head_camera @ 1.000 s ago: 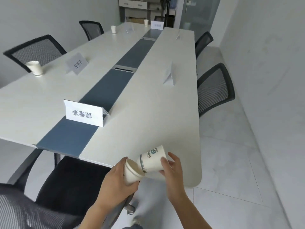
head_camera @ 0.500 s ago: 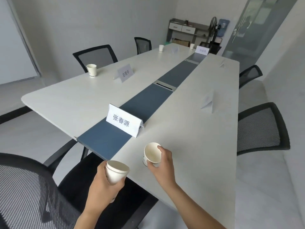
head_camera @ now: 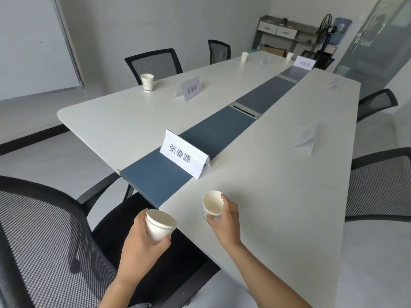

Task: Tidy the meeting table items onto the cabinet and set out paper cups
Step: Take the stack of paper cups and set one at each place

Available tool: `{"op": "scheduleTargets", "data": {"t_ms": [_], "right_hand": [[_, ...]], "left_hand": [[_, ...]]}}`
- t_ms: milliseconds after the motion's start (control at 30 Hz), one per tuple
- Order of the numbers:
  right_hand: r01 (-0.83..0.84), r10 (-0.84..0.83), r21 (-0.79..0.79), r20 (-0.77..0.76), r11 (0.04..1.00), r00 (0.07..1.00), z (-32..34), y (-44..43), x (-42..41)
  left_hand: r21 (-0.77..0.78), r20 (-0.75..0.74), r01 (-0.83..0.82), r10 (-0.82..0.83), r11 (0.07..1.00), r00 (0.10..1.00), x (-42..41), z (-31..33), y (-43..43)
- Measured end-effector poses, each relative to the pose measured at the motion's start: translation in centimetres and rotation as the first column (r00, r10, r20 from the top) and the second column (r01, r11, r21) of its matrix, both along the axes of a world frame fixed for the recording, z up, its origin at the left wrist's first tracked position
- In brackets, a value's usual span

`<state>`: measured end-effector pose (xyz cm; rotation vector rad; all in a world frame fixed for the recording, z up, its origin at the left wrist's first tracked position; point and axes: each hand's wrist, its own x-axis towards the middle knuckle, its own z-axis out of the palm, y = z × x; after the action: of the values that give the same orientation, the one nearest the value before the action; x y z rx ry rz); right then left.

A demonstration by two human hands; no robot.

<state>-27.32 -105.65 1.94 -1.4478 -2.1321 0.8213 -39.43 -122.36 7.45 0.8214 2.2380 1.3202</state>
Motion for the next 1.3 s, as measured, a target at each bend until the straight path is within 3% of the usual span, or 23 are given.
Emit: {"op": "scheduleTargets", "data": {"t_ms": [133,267,367,533,700,1000,1300], "right_hand": [[0.031,-0.028,0.068,-0.042,0.997,0.999,1.4,-1.7,1.3],[-0.038,0.012,-0.076,-0.317,0.996,0.948,4.9,-4.7,2.9],[-0.122,0.029,-0.199,-0.416,0.973,0.909,6.1,-5.8,4.7],[-0.010,-0.126,-0.313,-0.413,0.950,0.902,5.6,-7.8,9.0],[0.160,-0.294,-0.350,-0.375,0.923,0.879,5.0,-9.7,14.1],[0.362,-0.486,-0.344,-0.410,0.866,0.772,5.1,-11.8,23.9],[0.592,-0.682,-0.339,-0.361,0.732,0.636,5.5,-17.9,42.2]], "left_hand": [[0.020,-0.020,0.023,-0.023,1.000,1.000,0.6,0.0,0.6],[0.072,-0.096,0.170,-0.163,0.983,0.982,2.2,0.3,2.2],[0.098,-0.170,0.376,-0.357,0.921,0.919,4.4,0.7,3.7],[0.035,-0.165,0.637,-0.624,0.770,0.764,8.6,-0.5,5.6],[-0.006,-0.197,0.787,-0.773,0.617,0.603,12.9,-0.8,6.3],[-0.113,-0.226,0.887,-0.881,0.448,0.416,23.0,-0.1,6.6],[-0.177,-0.105,0.965,-0.978,0.195,0.178,42.0,-0.1,3.4]]}}
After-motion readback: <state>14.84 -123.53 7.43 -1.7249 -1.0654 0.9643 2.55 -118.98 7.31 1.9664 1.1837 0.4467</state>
